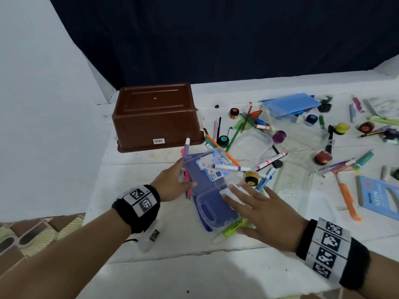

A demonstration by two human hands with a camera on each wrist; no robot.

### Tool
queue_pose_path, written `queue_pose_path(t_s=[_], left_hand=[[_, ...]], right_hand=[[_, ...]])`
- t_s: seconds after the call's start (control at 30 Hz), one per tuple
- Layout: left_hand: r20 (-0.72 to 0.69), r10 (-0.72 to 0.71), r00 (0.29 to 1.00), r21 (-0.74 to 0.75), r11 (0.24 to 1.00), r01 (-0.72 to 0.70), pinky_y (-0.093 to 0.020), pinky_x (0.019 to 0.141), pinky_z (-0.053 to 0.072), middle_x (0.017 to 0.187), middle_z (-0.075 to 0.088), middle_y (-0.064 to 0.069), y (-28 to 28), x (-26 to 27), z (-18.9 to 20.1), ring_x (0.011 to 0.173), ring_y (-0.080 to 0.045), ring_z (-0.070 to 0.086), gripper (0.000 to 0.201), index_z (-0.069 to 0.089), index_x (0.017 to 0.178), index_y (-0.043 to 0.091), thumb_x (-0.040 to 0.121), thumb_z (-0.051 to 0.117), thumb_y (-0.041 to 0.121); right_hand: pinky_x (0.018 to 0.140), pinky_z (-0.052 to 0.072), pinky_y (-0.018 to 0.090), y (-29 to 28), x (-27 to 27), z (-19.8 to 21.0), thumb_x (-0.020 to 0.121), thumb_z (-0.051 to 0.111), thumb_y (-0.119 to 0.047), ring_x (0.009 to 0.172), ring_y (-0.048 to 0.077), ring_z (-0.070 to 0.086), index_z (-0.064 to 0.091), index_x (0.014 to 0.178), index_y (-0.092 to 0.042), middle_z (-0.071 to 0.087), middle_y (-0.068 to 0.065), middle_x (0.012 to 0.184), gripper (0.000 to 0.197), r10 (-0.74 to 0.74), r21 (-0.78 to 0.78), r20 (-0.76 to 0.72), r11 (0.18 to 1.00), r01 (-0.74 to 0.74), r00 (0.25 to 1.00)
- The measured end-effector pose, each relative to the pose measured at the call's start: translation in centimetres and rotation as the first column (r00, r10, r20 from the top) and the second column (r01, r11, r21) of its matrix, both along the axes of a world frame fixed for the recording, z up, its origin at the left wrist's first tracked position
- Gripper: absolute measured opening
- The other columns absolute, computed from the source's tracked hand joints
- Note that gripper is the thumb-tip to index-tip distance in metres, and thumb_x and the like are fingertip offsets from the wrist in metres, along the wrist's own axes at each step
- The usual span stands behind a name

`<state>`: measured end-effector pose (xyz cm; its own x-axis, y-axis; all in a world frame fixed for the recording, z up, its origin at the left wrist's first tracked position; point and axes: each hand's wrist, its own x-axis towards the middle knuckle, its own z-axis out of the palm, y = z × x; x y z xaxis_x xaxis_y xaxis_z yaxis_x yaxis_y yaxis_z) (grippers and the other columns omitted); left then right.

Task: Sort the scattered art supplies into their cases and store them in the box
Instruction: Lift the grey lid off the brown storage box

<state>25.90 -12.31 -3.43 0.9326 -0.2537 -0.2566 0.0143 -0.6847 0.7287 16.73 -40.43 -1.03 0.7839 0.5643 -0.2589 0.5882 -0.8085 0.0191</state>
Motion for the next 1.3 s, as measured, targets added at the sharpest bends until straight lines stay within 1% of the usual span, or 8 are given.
queue_pose_path(t_s=[0.13,0.23,0.43,0.67,0.77,1.03,1.17,1.3], left_hand=[[0.000,0.052,0.999,-0.043,0.998,-0.052,-0.044,0.111,0.042,0.146,0.053,0.005,-2.1,0.5,-1.2,0.133,-0.019,0.050,0.098,0.027,0.153,0.028,0.071,0.074,0.056],[-0.009,0.079,0.997,-0.074,0.994,-0.080,-0.044,0.112,0.042,0.147,0.051,0.004,-3.1,1.7,-2.8,0.134,-0.018,0.049,0.113,0.027,0.154,0.030,0.057,0.068,0.070],[-0.029,0.073,0.997,-0.109,0.991,-0.075,-0.042,0.116,0.037,0.155,0.041,-0.003,-6.0,2.7,-1.3,0.142,-0.022,0.039,0.095,0.020,0.157,0.021,0.083,0.080,0.030],[0.007,0.129,0.992,-0.164,0.978,-0.126,-0.043,0.103,0.051,0.139,0.058,0.000,-6.9,3.8,-0.4,0.128,-0.018,0.055,0.103,0.042,0.148,0.022,0.059,0.091,0.040],[0.105,0.180,0.978,-0.086,0.981,-0.172,-0.039,0.100,0.052,0.131,0.056,-0.004,-6.3,3.6,-0.6,0.118,-0.019,0.058,0.087,0.045,0.146,0.018,0.071,0.088,0.028],[-0.040,-0.125,0.991,0.024,0.992,0.126,-0.047,0.123,0.015,0.166,0.009,0.000,-6.0,3.6,-0.9,0.153,-0.025,0.001,0.070,0.015,0.157,0.028,0.099,0.048,0.050],[-0.136,0.065,0.989,-0.252,0.963,-0.098,-0.049,0.111,0.041,0.146,0.046,-0.005,-8.4,4.0,-1.5,0.134,-0.025,0.047,0.088,0.025,0.150,0.023,0.080,0.058,0.066],[-0.164,0.189,0.968,-0.325,0.916,-0.234,-0.048,0.103,0.049,0.135,0.059,-0.004,-10.1,4.8,-2.4,0.120,-0.025,0.060,0.084,0.033,0.145,0.020,0.075,0.062,0.055]], right_hand=[[0.088,0.052,0.064,-1.3,-0.5,-0.3,0.084,0.034,-0.071,0.141,0.029,0.039,0.025,0.155,-0.032,0.037,0.002,0.157,0.081,-0.149,-0.036,-0.033,0.988,0.148,0.988],[0.102,0.035,0.071,-2.4,-0.4,-0.7,0.088,0.028,-0.075,0.150,0.030,0.005,-0.003,0.154,-0.045,0.004,-0.003,0.166,0.079,-0.186,0.024,-0.050,0.982,0.188,0.981],[0.117,0.021,0.062,-4.5,0.7,-1.1,0.078,0.007,-0.082,0.146,0.023,-0.025,-0.026,0.144,-0.054,-0.024,-0.008,0.162,0.079,-0.210,0.023,-0.036,0.977,0.211,0.977],[0.118,0.022,0.056,-5.1,1.6,-0.3,0.093,0.036,-0.069,0.152,0.024,-0.013,-0.019,0.149,-0.049,-0.021,-0.007,0.163,0.081,-0.225,0.001,-0.050,0.974,0.226,0.973],[0.118,0.023,0.056,-5.3,1.6,-0.4,0.093,0.037,-0.068,0.152,0.024,-0.011,-0.018,0.150,-0.049,-0.018,-0.006,0.164,0.081,-0.225,0.003,-0.055,0.974,0.226,0.973],[0.117,0.024,0.057,-5.2,1.8,-0.4,0.093,0.039,-0.067,0.153,0.025,-0.009,-0.015,0.150,-0.048,-0.015,-0.005,0.165,0.081,-0.216,0.009,-0.043,0.976,0.216,0.976],[0.116,0.029,0.055,-5.3,2.0,-0.3,0.093,0.040,-0.068,0.153,0.024,-0.006,-0.014,0.150,-0.049,-0.012,-0.006,0.165,0.081,-0.208,0.025,-0.038,0.978,0.209,0.977],[0.111,0.037,0.050,-5.8,2.2,-0.5,0.090,0.032,-0.071,0.154,0.024,-0.002,-0.012,0.149,-0.049,-0.008,-0.003,0.166,0.077,-0.203,0.040,-0.017,0.978,0.203,0.979]])
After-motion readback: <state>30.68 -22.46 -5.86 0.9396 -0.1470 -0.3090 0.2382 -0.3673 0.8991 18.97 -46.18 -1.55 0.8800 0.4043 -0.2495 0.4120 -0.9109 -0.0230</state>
